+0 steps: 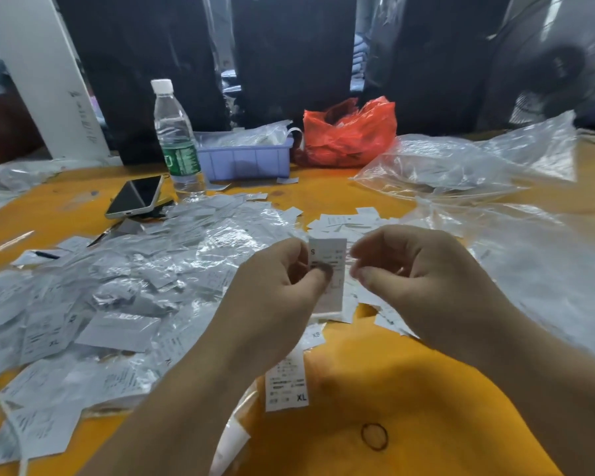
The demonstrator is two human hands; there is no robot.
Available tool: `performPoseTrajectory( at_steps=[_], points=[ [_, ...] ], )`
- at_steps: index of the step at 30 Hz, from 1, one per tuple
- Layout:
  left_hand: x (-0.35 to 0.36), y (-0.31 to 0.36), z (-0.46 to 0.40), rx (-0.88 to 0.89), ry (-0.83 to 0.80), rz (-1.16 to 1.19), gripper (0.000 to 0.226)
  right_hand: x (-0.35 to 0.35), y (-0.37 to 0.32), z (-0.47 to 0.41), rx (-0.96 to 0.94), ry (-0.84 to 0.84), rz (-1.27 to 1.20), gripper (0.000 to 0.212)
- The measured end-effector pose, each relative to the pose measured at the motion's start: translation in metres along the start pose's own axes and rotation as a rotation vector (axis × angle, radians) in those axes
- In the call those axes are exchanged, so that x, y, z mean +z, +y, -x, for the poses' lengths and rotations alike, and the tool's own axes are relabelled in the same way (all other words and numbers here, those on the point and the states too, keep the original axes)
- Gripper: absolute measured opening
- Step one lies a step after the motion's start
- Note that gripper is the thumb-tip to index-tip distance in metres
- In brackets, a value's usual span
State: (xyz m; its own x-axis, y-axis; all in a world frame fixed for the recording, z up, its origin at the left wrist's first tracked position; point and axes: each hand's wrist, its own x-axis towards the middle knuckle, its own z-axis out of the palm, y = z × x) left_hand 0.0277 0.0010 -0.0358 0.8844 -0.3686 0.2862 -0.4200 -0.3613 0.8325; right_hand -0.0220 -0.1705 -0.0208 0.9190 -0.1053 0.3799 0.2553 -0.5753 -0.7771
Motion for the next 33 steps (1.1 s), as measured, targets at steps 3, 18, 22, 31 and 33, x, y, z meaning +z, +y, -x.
performPoseTrajectory(
  at_steps=[3,18,22,31,33],
  points=[
    [0.009,0.006,0.007,0.068,0.009,-0.097,0.013,-0.018,0.000,0.015,-0.137,0.128,0.204,0.018],
    [0.028,0.007,0.013,0.176,-0.072,-0.136,0.012,-0.048,0.042,0.038,0.178,-0.027,0.922,0.025],
    [0.030,0.006,0.012,0.184,-0.082,-0.144,0.007,-0.045,0.041,0.038,0.209,-0.072,0.974,0.017],
    [0.028,0.008,0.011,0.183,-0.076,-0.117,0.007,-0.046,0.040,0.034,0.047,0.170,0.852,0.018],
    [0.026,0.009,0.012,0.186,-0.073,-0.114,0.006,-0.045,0.038,0.033,-0.064,0.260,0.772,0.014]
  ],
)
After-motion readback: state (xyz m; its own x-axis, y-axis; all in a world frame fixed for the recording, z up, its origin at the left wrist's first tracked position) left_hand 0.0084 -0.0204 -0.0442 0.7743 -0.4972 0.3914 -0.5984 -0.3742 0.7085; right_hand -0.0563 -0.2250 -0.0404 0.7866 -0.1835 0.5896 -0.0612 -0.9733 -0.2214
